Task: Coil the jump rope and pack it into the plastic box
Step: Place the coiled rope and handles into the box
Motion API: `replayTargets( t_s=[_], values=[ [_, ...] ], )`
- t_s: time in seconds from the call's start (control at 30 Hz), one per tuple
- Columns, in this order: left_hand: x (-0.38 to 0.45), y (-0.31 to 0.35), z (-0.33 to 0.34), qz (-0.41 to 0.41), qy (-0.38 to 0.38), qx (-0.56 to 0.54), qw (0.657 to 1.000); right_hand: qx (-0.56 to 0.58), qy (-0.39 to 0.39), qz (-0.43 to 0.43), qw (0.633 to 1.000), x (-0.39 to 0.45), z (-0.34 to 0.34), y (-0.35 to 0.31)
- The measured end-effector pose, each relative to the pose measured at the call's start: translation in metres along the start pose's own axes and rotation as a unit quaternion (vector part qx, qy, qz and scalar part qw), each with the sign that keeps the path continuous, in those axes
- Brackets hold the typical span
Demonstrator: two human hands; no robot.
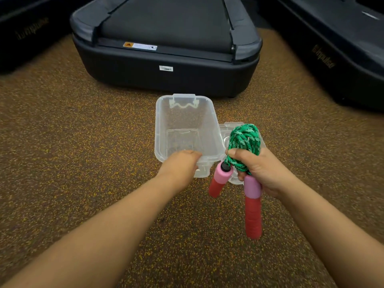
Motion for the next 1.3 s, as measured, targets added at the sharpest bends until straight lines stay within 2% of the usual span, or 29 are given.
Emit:
replayTargets(
  t_s=[0.13,0.27,0.43,0.77,0.87,0.93,1.0,1.1,1.2,1.3],
  values=[
    [-0.002,0.0,-0.002,-0.01,-0.007,-0.009,1.0,-0.023,-0.009,0.006,1.0,-0.005,0.001,0.005],
    [-0.017,0.009,0.003,-0.007,-0.057,-0.019,0.998,-0.046,-0.026,0.031,0.998,-0.011,0.002,0.008],
    [-0.059,0.013,0.007,0.004,-0.107,-0.054,0.993,-0.054,-0.087,0.066,0.993,-0.028,0.007,0.007],
    [-0.108,0.035,0.013,0.052,-0.149,-0.031,0.987,-0.092,-0.199,0.101,0.97,-0.054,0.026,0.005],
    [-0.106,0.032,0.015,0.052,-0.192,-0.084,0.976,-0.078,-0.21,0.1,0.969,-0.054,0.032,0.006],
    [-0.103,0.028,0.015,0.052,-0.236,-0.155,0.958,-0.065,-0.208,0.097,0.971,-0.049,0.035,0.004],
    [-0.098,0.034,0.006,0.083,-0.245,-0.256,0.931,-0.05,-0.199,0.09,0.975,-0.04,0.036,0.0],
    [-0.094,0.054,-0.01,0.137,-0.245,-0.455,0.845,-0.014,-0.17,0.085,0.982,-0.022,0.037,-0.008],
    [-0.088,0.062,-0.016,0.119,-0.226,-0.581,0.773,0.053,-0.16,0.074,0.983,-0.001,0.046,-0.02],
    [-0.074,0.057,-0.015,0.064,-0.181,-0.652,0.734,0.108,-0.133,0.071,0.983,0.024,0.051,-0.023]
  ],
)
Point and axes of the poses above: each hand's wrist, its own x-axis towards the middle knuckle, its own z-axis out of the palm, y = z × x, the point moved 8 cm from there along x, towards the middle knuckle, and after that the axes turned 11 degrees about x, right-handed, at the moved point
